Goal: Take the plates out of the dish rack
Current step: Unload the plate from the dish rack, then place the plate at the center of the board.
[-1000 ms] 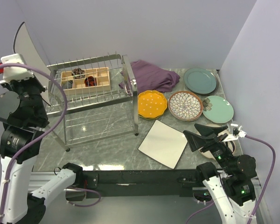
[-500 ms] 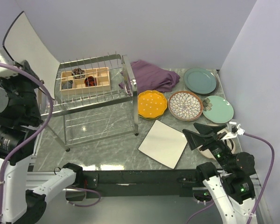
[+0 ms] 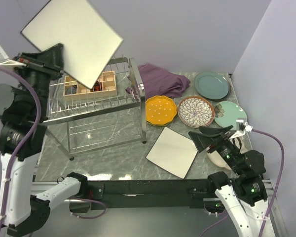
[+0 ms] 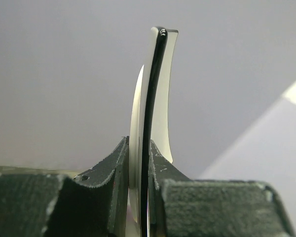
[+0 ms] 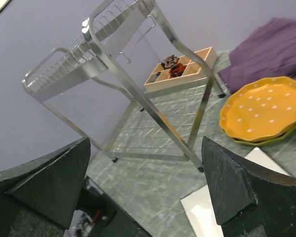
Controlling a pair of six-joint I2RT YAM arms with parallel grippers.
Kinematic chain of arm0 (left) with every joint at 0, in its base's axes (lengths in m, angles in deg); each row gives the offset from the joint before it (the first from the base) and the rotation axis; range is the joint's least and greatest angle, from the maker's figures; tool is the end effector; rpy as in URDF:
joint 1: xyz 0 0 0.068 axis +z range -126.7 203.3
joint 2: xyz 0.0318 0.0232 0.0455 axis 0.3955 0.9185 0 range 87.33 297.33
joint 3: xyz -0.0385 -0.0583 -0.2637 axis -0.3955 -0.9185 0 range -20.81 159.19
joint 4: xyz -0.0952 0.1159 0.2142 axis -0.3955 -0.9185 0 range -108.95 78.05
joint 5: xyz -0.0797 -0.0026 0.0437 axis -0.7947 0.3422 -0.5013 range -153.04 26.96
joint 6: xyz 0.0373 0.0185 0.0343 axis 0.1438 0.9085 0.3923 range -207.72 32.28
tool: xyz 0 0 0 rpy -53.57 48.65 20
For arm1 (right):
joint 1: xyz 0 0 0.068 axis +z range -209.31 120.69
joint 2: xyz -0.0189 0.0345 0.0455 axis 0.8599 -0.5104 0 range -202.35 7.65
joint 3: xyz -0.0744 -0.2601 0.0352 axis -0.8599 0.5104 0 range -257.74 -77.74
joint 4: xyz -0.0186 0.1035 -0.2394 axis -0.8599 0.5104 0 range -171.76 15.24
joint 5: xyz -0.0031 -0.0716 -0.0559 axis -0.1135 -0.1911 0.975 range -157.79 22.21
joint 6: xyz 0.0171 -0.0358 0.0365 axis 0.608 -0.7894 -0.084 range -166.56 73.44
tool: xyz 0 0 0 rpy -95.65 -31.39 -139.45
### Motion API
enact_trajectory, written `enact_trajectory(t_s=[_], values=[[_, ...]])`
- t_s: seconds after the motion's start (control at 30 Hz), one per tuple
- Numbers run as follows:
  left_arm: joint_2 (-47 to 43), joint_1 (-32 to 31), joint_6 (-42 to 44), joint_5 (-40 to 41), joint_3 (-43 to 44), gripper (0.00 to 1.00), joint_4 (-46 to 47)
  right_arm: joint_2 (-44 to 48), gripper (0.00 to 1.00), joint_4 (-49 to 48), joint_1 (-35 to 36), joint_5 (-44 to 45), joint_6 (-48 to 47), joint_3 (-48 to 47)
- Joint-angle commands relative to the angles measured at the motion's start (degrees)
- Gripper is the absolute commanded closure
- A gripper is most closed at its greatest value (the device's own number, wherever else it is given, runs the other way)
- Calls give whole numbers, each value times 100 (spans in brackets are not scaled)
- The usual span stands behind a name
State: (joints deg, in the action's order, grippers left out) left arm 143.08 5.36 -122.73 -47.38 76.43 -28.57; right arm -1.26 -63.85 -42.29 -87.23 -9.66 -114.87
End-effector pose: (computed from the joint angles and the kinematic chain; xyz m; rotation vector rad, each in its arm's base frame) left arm 0.1110 -0.0258 0.5845 -0.4165 1.1027 -0.6623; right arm 0.0468 0.0267 0.3424 -0.0427 1.4786 1.0085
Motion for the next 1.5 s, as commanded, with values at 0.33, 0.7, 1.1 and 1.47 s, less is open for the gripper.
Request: enact_trajectory(t_s=[0.33, 0.7, 1.1, 1.47], values=[[1139, -1105, -2749, -1699, -407, 99, 3859, -234, 0, -2106, 47, 519, 1169, 179], [2036, -2722, -2486, -952, -767, 99, 4756, -770, 0, -4171, 47, 1205, 2848, 654], [2415, -3453, -2292, -608, -1417, 99, 5502, -972, 1, -3823, 47, 1935, 3296, 478], [2406, -3735, -2415, -494, -2261, 99, 6312, -1254, 19, -4049, 47, 2463, 3815, 794]])
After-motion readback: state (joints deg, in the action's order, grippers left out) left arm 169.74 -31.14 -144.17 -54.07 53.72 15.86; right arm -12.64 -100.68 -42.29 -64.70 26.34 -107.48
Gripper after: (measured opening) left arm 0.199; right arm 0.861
